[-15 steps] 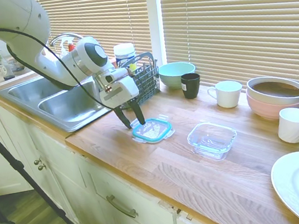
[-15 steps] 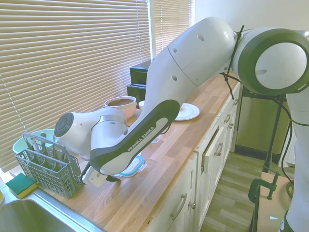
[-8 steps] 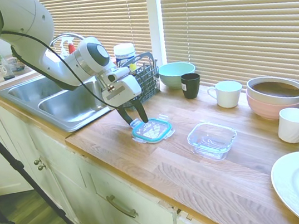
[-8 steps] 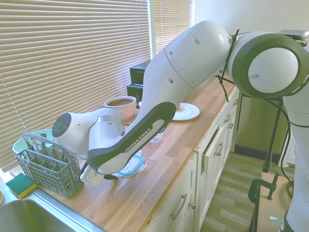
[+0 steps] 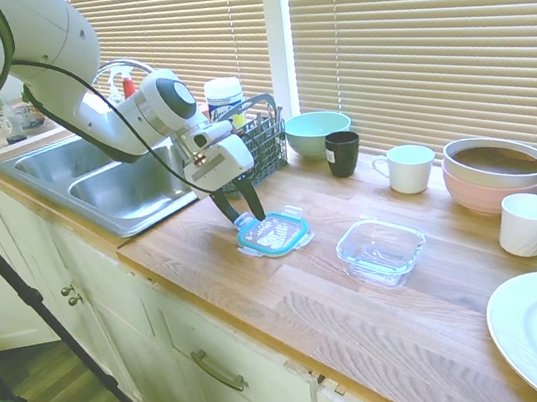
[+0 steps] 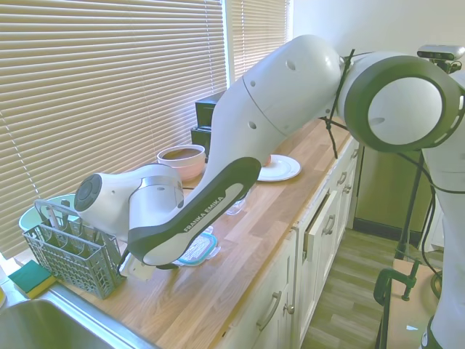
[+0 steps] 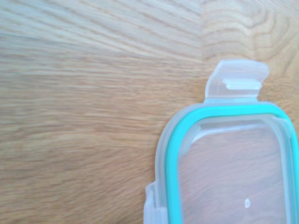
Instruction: Cover the lid of the food container
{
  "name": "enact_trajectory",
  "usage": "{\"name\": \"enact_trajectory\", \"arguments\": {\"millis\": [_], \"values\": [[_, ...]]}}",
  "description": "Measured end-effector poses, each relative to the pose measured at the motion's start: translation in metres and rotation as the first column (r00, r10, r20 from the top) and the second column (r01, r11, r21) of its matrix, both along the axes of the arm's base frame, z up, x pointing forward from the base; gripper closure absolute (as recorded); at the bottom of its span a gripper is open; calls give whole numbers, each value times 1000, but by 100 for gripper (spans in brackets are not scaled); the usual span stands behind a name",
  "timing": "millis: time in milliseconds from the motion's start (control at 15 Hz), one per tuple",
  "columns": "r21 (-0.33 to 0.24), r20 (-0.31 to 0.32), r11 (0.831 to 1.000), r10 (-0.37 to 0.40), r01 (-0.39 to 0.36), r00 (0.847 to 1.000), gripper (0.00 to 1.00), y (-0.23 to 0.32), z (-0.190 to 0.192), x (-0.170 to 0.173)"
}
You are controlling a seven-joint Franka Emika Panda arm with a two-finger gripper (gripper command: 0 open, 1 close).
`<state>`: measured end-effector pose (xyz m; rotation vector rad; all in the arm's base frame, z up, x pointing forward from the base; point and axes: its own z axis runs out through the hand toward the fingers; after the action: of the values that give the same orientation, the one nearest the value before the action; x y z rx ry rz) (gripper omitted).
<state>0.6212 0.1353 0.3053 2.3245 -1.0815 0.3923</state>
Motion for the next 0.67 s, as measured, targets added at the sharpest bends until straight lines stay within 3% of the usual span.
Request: {"name": "enact_trajectory", "arguments": {"millis": [667], "values": [[-71,-40,997,13,-15,999,100,12,-19,4]]}}
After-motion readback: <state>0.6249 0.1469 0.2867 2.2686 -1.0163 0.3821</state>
